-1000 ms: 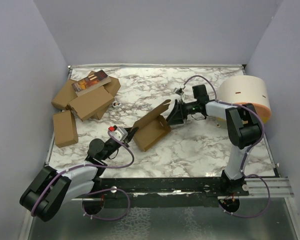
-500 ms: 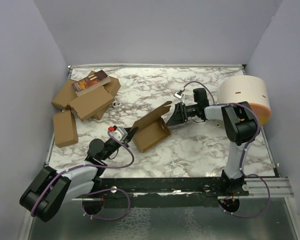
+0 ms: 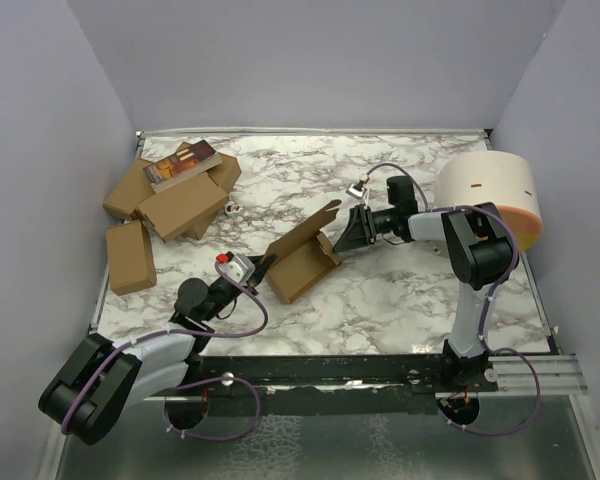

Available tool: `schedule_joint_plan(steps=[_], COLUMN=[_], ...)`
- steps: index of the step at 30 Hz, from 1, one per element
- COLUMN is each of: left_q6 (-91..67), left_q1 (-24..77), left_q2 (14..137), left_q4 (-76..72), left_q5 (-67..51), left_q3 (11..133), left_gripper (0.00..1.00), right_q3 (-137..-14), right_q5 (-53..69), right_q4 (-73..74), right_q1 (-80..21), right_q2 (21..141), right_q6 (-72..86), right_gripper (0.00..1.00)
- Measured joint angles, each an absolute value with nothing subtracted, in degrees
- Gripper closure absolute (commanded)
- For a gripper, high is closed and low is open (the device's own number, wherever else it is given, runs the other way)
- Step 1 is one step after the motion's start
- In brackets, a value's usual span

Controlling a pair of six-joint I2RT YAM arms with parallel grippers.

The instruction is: Fold the paper box

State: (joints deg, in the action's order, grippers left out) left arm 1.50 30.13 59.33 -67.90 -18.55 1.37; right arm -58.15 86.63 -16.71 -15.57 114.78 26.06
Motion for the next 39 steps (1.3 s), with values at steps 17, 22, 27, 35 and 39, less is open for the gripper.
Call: schedule_joint_plan(steps=[17, 22, 27, 35, 39], left_q6=[1.43, 1.41, 1.26, 0.97, 0.89], left_q1=[30.13, 30.13, 30.13, 30.13, 30.13], left_q2=[58.94, 58.94, 58.94, 59.09, 59.11], left_q4=[-67.90, -67.92, -68.03, -68.07, -68.07], left_q5=[-18.57, -18.55, -18.52, -18.55, -18.52], left_q3=[1.37, 1.37, 1.37, 1.37, 1.37], left_gripper=[1.00, 1.00, 1.00, 1.00, 1.00], right_q3=[-61.58, -61.58, -61.58, -61.58, -61.58], right_q5=[74.32, 69.17, 65.25, 60.90, 59.20], right_q4=[-1.69, 0.25, 0.45, 0.47, 1.21], right_q1=[-15.57, -15.73, -15.68, -15.81, -16.29], right_q2=[114.48, 111.74, 109.14, 106.72, 106.72], right_q6=[10.02, 5.69, 2.46, -0.97, -2.57], right_gripper=[0.82, 0.80, 0.78, 0.70, 0.59])
